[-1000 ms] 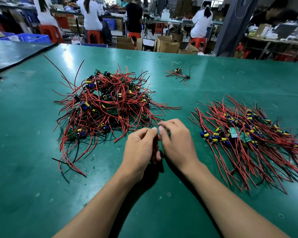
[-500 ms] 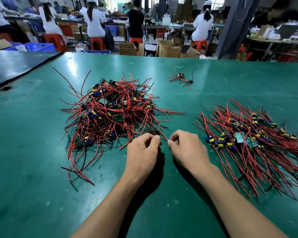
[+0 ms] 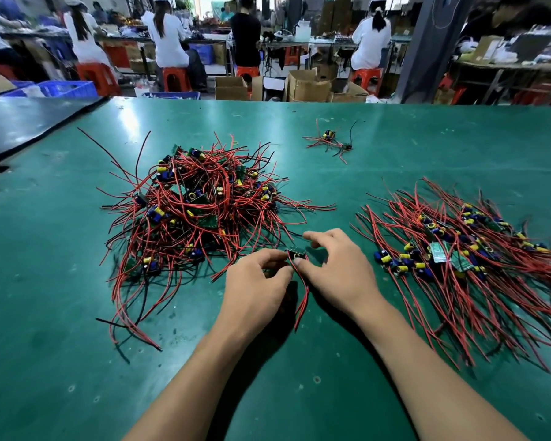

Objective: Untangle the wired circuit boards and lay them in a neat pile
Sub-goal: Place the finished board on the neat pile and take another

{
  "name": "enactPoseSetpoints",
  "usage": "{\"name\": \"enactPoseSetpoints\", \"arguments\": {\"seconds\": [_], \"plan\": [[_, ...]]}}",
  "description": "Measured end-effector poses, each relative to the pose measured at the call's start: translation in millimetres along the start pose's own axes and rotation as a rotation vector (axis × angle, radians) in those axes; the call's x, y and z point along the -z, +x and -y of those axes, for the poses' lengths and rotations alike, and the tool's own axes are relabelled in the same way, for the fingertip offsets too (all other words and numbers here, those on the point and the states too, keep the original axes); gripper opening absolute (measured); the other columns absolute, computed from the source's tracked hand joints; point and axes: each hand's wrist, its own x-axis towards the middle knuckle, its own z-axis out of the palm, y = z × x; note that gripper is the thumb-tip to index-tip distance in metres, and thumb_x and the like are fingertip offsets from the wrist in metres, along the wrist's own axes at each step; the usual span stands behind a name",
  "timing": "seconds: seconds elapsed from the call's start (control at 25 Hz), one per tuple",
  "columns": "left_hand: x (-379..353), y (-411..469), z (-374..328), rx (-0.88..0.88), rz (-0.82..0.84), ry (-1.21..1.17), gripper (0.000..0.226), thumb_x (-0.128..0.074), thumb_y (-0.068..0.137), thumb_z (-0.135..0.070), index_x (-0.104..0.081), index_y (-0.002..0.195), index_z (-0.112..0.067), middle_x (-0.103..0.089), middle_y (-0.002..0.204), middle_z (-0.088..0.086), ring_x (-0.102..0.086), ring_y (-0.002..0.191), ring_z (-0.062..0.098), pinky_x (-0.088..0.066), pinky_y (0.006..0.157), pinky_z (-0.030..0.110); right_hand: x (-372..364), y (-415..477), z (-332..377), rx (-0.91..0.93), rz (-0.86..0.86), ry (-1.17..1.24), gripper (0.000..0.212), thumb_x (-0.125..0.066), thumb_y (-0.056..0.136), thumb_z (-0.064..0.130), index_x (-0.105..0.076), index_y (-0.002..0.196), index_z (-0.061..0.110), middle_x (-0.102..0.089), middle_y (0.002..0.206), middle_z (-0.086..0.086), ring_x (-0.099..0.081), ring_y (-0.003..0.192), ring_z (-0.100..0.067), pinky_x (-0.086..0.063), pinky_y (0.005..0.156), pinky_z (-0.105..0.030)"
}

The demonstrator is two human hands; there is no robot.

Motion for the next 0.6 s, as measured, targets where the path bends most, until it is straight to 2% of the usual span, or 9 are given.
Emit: {"name": "enactPoseSetpoints", "arguments": {"seconds": [0.12, 0.24, 0.4, 0.52, 0.6], "plan": [[-0.2, 1.5, 2.2, -0.01, -0.016, -0.013, 0.016, -0.068, 0.085, -0.01, -0.076, 0.098, -0.015, -0.076, 0.09, -0.004, -0.069, 0.079, 0.01, -0.056, 0.086, 0.035, -3.6, 0.7, -0.9, 0.022, 0.034, -0.137, 0.038, -0.066, 0.084, 0.053, -0.067, 0.119, 0.04, -0.062, 0.113, 0.014, -0.063, 0.106, -0.015, -0.046, 0.082, -0.03], [0.8, 1.0, 3.5, -0.026, -0.045, -0.037, 0.012, -0.067, 0.085, -0.01, -0.076, 0.087, -0.017, -0.075, 0.079, -0.008, -0.068, 0.069, 0.008, -0.056, 0.077, 0.031, -4.1, 1.0, -2.3, 0.014, -0.017, -0.064, 0.028, -0.069, 0.085, 0.047, -0.073, 0.109, 0.033, -0.068, 0.108, 0.01, -0.064, 0.103, -0.018, -0.048, 0.083, -0.03], [0.1, 0.0, 5.4, -0.003, -0.007, -0.081, 0.011, -0.066, 0.087, -0.012, -0.074, 0.084, -0.018, -0.072, 0.07, -0.005, -0.064, 0.061, 0.015, -0.056, 0.069, 0.041, 2.1, 3.6, -4.6, -0.035, -0.049, 0.183, 0.018, -0.068, 0.092, 0.028, -0.075, 0.108, 0.023, -0.075, 0.096, 0.002, -0.068, 0.094, -0.021, -0.054, 0.087, -0.036], [-0.7, 0.9, 6.8, 0.027, 0.007, -0.099, 0.01, -0.065, 0.088, -0.013, -0.074, 0.086, -0.018, -0.071, 0.068, -0.006, -0.062, 0.057, 0.012, -0.053, 0.063, 0.034, 6.2, 4.5, -4.8, -0.026, 0.015, 0.343, 0.018, -0.066, 0.094, 0.016, -0.073, 0.109, 0.02, -0.076, 0.097, -0.003, -0.07, 0.093, -0.02, -0.054, 0.088, -0.034], [-0.7, 1.9, 6.8, 0.062, 0.018, -0.186, 0.011, -0.062, 0.092, -0.013, -0.072, 0.092, -0.018, -0.074, 0.078, -0.003, -0.066, 0.056, 0.013, -0.049, 0.055, 0.027, 5.7, 2.6, 1.7, -0.016, 0.105, 0.538, 0.022, -0.064, 0.095, 0.006, -0.07, 0.112, 0.018, -0.075, 0.101, -0.007, -0.067, 0.092, -0.015, -0.052, 0.085, -0.025]]}}
